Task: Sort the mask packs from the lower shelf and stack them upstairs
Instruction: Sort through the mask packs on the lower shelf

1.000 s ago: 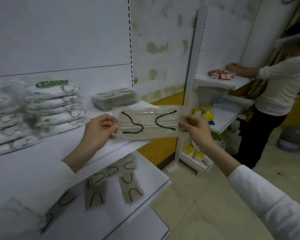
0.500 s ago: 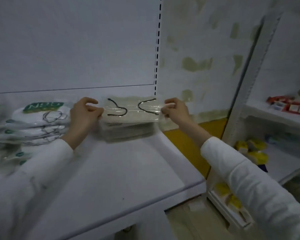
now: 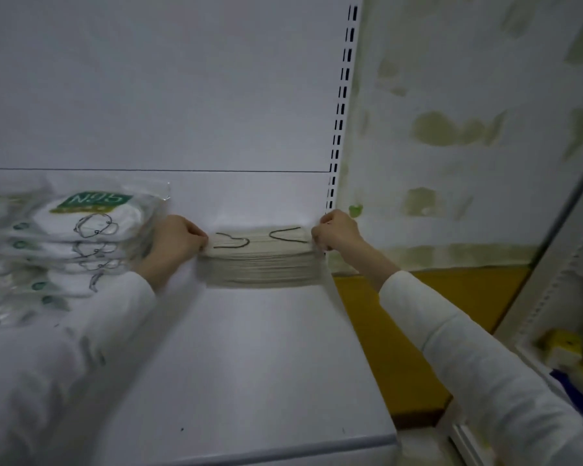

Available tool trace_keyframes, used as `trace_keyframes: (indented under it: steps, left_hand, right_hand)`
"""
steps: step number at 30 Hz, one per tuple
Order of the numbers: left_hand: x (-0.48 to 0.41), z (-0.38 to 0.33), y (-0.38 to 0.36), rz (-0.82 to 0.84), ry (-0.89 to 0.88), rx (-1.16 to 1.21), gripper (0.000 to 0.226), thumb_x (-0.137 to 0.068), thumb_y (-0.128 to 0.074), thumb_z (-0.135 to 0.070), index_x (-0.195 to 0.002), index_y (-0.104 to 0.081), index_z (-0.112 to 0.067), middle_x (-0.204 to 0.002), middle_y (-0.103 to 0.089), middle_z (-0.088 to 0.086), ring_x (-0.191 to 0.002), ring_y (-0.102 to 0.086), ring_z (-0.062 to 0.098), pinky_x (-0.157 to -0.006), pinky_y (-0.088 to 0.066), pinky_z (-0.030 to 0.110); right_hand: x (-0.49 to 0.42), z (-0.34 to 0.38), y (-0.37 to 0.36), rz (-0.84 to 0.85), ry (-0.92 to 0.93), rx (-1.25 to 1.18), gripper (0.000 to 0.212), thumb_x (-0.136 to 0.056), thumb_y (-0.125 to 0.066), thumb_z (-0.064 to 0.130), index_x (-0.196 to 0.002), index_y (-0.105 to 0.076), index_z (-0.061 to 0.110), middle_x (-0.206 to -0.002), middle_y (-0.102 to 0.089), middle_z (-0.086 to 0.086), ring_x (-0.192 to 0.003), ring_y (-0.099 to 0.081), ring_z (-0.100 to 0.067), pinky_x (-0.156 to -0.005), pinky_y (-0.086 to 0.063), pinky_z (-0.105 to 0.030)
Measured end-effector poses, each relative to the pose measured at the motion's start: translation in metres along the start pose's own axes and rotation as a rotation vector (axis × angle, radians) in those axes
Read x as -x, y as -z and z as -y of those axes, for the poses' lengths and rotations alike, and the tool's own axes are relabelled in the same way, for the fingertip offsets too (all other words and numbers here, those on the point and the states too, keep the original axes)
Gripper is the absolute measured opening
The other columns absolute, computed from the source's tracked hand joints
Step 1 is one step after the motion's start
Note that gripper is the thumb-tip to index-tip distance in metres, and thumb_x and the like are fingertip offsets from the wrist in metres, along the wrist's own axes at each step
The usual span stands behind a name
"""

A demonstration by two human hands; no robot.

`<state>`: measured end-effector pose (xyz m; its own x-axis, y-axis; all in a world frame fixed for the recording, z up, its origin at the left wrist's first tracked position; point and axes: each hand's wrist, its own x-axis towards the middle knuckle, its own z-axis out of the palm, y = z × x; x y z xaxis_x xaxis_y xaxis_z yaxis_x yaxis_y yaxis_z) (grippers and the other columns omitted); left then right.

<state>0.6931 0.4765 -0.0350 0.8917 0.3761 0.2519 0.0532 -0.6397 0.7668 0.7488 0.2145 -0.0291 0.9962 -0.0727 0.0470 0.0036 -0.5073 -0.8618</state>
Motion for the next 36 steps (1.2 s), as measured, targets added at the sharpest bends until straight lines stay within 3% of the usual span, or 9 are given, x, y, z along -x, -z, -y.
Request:
trace_keyframes:
  steps: [3, 7, 9, 15, 20, 25, 30, 33, 36]
  left_hand:
    - [0.005, 0.003, -0.001, 0.019, 0.023, 0.015, 0.011, -0.079, -0.067, 0.001, -0.086, -0.073, 0.005, -0.086, -0.07, 0.021, -0.079, -0.062, 0.025, -0.072, -0.044, 0.027]
    - [0.011, 0.0, 0.0, 0.005, -0.005, 0.004, 0.016, -0.082, -0.061, -0.007, -0.075, -0.071, 0.004, -0.065, -0.06, 0.011, -0.067, -0.053, 0.017, -0.064, -0.038, 0.025]
    - [0.015, -0.004, 0.0, 0.029, -0.009, -0.007, 0.018, -0.083, -0.06, -0.011, -0.07, -0.069, -0.001, -0.059, -0.053, 0.005, -0.064, -0.05, 0.016, -0.063, -0.036, 0.024]
    - [0.029, -0.013, 0.001, -0.023, -0.111, -0.159, 0.029, -0.087, -0.061, -0.019, -0.112, -0.066, -0.005, -0.105, -0.067, 0.018, -0.098, -0.061, 0.032, -0.083, -0.044, 0.031]
    - [0.056, -0.025, 0.014, -0.088, -0.325, -0.195, 0.027, -0.088, -0.058, -0.016, -0.113, -0.064, -0.008, -0.115, -0.061, 0.014, -0.105, -0.056, 0.029, -0.088, -0.041, 0.033]
    - [0.083, -0.016, 0.036, 0.001, -0.457, -0.186, 0.025, -0.088, -0.058, -0.017, -0.111, -0.063, -0.008, -0.11, -0.065, 0.011, -0.102, -0.059, 0.025, -0.086, -0.046, 0.032]
    - [0.122, 0.018, 0.072, 0.06, -0.516, -0.205, 0.026, -0.088, -0.061, -0.017, -0.112, -0.063, -0.007, -0.11, -0.065, 0.008, -0.102, -0.058, 0.023, -0.08, -0.038, 0.025]
    - [0.151, 0.04, 0.095, 0.114, -0.493, -0.127, 0.021, -0.087, -0.062, -0.019, -0.106, -0.066, -0.013, -0.107, -0.066, 0.003, -0.096, -0.059, 0.014, -0.081, -0.041, 0.024]
    - [0.19, 0.052, 0.113, 0.162, -0.508, -0.007, 0.013, -0.086, -0.063, -0.017, -0.099, -0.067, -0.015, -0.094, -0.066, -0.007, -0.084, -0.06, 0.003, -0.075, -0.048, 0.02]
  right_hand:
    - [-0.001, -0.005, 0.002, 0.027, 0.039, 0.025, 0.035, -0.083, -0.062, 0.008, -0.117, -0.051, 0.01, -0.116, -0.049, -0.011, -0.087, -0.056, -0.026, -0.059, -0.049, -0.027]
    - [-0.001, -0.009, 0.003, 0.012, 0.139, 0.092, 0.028, -0.087, -0.063, 0.017, -0.114, -0.061, 0.011, -0.119, -0.057, -0.009, -0.101, -0.059, -0.025, -0.08, -0.05, -0.029]
    - [0.001, -0.009, 0.003, 0.022, 0.162, 0.149, 0.024, -0.088, -0.061, 0.019, -0.11, -0.064, 0.011, -0.117, -0.061, -0.009, -0.102, -0.059, -0.022, -0.082, -0.049, -0.026]
    - [0.008, -0.004, 0.007, 0.034, 0.266, 0.365, 0.044, -0.092, -0.054, 0.033, -0.131, -0.048, 0.014, -0.131, -0.054, -0.01, -0.119, -0.049, -0.028, -0.097, -0.045, -0.039]
    - [0.039, 0.01, 0.011, -0.055, 0.516, 0.44, 0.044, -0.094, -0.051, 0.026, -0.136, -0.045, 0.014, -0.14, -0.046, -0.007, -0.131, -0.035, -0.027, -0.105, -0.03, -0.035]
    - [0.092, 0.025, 0.003, -0.054, 0.738, 0.479, 0.039, -0.094, -0.052, 0.023, -0.132, -0.05, 0.015, -0.136, -0.051, -0.002, -0.127, -0.039, -0.023, -0.103, -0.03, -0.03]
    - [0.153, 0.025, -0.017, -0.073, 0.799, 0.482, 0.037, -0.093, -0.056, 0.024, -0.129, -0.053, 0.017, -0.13, -0.056, 0.001, -0.122, -0.043, -0.018, -0.1, -0.032, -0.026]
    - [0.197, 0.018, -0.031, -0.088, 0.779, 0.454, 0.038, -0.091, -0.059, 0.026, -0.128, -0.055, 0.017, -0.127, -0.058, 0.001, -0.12, -0.046, -0.017, -0.094, -0.028, -0.02]
    - [0.247, 0.004, -0.048, -0.064, 0.824, 0.428, 0.041, -0.088, -0.056, 0.029, -0.126, -0.057, 0.013, -0.122, -0.061, -0.004, -0.115, -0.052, -0.021, -0.095, -0.037, -0.026]
